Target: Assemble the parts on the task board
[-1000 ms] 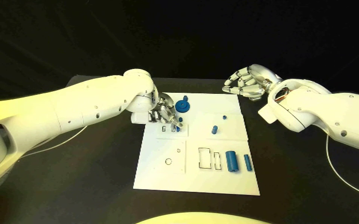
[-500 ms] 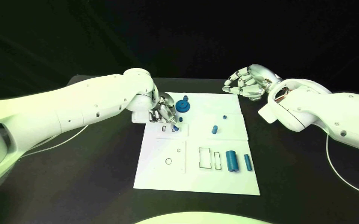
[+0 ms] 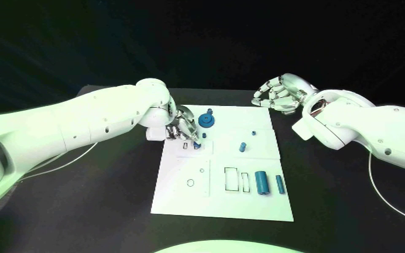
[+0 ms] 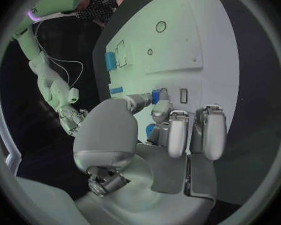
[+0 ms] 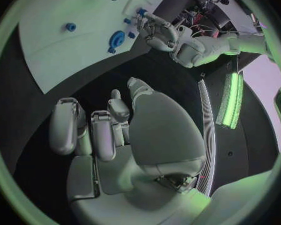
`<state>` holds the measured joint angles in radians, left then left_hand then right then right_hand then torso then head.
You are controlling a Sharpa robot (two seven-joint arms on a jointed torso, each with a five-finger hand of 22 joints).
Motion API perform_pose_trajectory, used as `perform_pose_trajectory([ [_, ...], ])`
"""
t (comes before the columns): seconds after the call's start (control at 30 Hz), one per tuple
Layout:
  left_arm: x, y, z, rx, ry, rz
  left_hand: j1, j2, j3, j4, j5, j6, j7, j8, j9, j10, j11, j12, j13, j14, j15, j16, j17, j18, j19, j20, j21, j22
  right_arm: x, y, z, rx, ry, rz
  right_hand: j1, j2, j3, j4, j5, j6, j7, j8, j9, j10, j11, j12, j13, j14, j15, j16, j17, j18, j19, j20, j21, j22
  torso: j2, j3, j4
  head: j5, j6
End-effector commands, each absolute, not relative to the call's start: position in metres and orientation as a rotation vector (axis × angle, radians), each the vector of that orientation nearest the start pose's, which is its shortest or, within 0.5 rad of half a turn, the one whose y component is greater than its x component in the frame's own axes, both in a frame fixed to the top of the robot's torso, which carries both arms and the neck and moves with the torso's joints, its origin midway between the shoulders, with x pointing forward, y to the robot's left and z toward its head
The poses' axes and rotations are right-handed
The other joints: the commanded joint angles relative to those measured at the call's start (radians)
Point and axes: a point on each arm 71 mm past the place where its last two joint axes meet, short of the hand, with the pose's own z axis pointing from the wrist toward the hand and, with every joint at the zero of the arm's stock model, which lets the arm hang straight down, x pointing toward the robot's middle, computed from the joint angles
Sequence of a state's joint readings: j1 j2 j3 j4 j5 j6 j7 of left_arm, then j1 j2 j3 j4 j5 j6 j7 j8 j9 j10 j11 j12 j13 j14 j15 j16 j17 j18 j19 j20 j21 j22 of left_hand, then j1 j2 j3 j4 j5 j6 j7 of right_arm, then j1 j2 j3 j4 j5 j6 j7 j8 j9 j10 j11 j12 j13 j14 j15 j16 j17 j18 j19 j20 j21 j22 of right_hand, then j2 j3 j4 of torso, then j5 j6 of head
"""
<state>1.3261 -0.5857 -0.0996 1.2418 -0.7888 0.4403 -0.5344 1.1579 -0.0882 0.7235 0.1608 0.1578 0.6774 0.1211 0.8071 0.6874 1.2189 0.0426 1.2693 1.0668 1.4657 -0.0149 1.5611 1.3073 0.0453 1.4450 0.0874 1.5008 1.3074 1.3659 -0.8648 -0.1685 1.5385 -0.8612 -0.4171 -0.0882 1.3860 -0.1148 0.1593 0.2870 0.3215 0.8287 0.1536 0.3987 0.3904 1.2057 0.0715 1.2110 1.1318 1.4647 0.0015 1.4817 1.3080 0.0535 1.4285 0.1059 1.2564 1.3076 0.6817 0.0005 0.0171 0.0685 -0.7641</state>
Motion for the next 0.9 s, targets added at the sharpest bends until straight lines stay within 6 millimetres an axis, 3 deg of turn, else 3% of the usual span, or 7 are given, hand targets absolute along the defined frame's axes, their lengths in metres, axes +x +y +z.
perform_pose_trajectory([
  [0.03,0.5170,0.1562,-0.2102,-0.239,2.615,-0.606,-0.032,-0.010,0.145,-0.145,0.101,0.008,-0.006,0.014,0.053,0.014,-0.006,0.003,0.007,0.094,-0.011,-0.007,0.227,-0.005,0.005,-0.009,-0.002,0.078,0.4986,-0.2188,-0.1538,0.357,1.709,0.835,0.001,-0.007,0.008,0.000,0.008,-0.007,-0.001,0.004,0.001,-0.002,-0.002,-0.004,-0.001,0.065,-0.005,-0.005,0.098,0.012,-0.005,-0.003,-0.005,0.142,0.000,-0.0001,-0.0001,0.003,0.002],
  [0.13,0.5168,0.1572,-0.2097,-0.296,2.600,-0.641,-0.064,-0.020,0.163,-0.168,0.205,0.026,-0.012,0.024,0.068,0.035,-0.012,0.014,0.024,0.093,-0.017,-0.009,0.222,-0.006,0.010,-0.013,0.003,0.087,0.4987,-0.2189,-0.1539,0.357,1.709,0.834,0.001,-0.007,0.008,0.000,0.008,-0.007,-0.001,0.004,0.001,-0.002,-0.002,-0.004,-0.001,0.065,-0.005,-0.005,0.098,0.012,-0.005,-0.003,-0.005,0.142,0.000,0.0002,-0.0004,0.004,0.002],
  [0.2,0.5167,0.1578,-0.2093,-0.328,2.589,-0.659,-0.078,-0.024,0.169,-0.177,0.245,0.035,-0.016,0.027,0.074,0.045,-0.016,0.018,0.031,0.092,-0.020,-0.010,0.220,-0.007,0.013,-0.016,0.005,0.092,0.4988,-0.2191,-0.1539,0.357,1.709,0.834,0.001,-0.007,0.008,0.000,0.008,-0.007,-0.001,0.004,0.001,-0.002,-0.002,-0.004,-0.001,0.065,-0.005,-0.005,0.098,0.012,-0.005,-0.003,-0.005,0.142,0.000,0.0001,-0.0005,0.004,0.002],
  [0.33,0.5167,0.1592,-0.2081,-0.398,2.545,-0.689,-0.119,-0.039,0.180,-0.202,0.386,0.070,-0.031,0.042,0.095,0.082,-0.031,0.036,0.063,0.089,-0.034,-0.016,0.206,-0.008,0.016,-0.027,0.008,0.098,0.4989,-0.2197,-0.1541,0.357,1.709,0.833,0.000,-0.008,0.009,0.000,0.009,-0.007,-0.001,0.004,0.001,-0.002,-0.002,-0.003,-0.001,0.065,-0.005,-0.005,0.098,0.012,-0.005,-0.003,-0.005,0.142,0.000,0.0005,0.0002,0.005,0.003],
  [0.4,0.5165,0.1597,-0.2078,-0.418,2.529,-0.697,-0.133,-0.043,0.184,-0.208,0.435,0.081,-0.037,0.048,0.104,0.095,-0.037,0.044,0.076,0.088,-0.039,-0.017,0.202,-0.009,0.020,-0.033,0.011,0.104,0.4990,-0.2200,-0.1541,0.358,1.709,0.832,0.000,-0.008,0.009,0.000,0.009,-0.007,-0.001,0.004,0.001,-0.002,-0.002,-0.003,-0.001,0.065,-0.005,-0.005,0.098,0.012,-0.005,-0.003,-0.005,0.142,0.000,0.0007,0.0001,0.004,0.005],
  [0.57,0.5155,0.1605,-0.2081,-0.420,2.503,-0.687,-0.145,-0.047,0.190,-0.218,0.483,0.091,-0.044,0.056,0.117,0.098,-0.043,0.042,0.074,0.087,-0.046,-0.020,0.197,-0.010,0.022,-0.041,0.013,0.107,0.4990,-0.2208,-0.1542,0.360,1.709,0.830,0.000,-0.008,0.009,0.000,0.009,-0.007,-0.001,0.004,0.001,-0.002,-0.002,-0.003,-0.001,0.065,-0.005,-0.005,0.098,0.012,-0.005,-0.003,-0.005,0.142,0.000,0.0006,0.0004,0.006,0.002],
  [0.9,0.5122,0.1600,-0.2105,-0.225,2.444,-0.537,-0.146,-0.049,0.192,-0.223,0.497,0.096,-0.048,0.061,0.122,0.095,-0.047,0.035,0.063,0.086,-0.049,-0.022,0.192,-0.009,0.020,-0.044,0.012,0.106,0.4990,-0.2219,-0.1544,0.361,1.709,0.828,0.000,-0.009,0.010,0.001,0.011,-0.008,-0.001,0.004,0.002,-0.002,-0.002,-0.003,-0.001,0.065,-0.005,-0.005,0.098,0.012,-0.005,-0.003,-0.005,0.142,0.000,0.0002,0.0008,0.008,-0.002],
])
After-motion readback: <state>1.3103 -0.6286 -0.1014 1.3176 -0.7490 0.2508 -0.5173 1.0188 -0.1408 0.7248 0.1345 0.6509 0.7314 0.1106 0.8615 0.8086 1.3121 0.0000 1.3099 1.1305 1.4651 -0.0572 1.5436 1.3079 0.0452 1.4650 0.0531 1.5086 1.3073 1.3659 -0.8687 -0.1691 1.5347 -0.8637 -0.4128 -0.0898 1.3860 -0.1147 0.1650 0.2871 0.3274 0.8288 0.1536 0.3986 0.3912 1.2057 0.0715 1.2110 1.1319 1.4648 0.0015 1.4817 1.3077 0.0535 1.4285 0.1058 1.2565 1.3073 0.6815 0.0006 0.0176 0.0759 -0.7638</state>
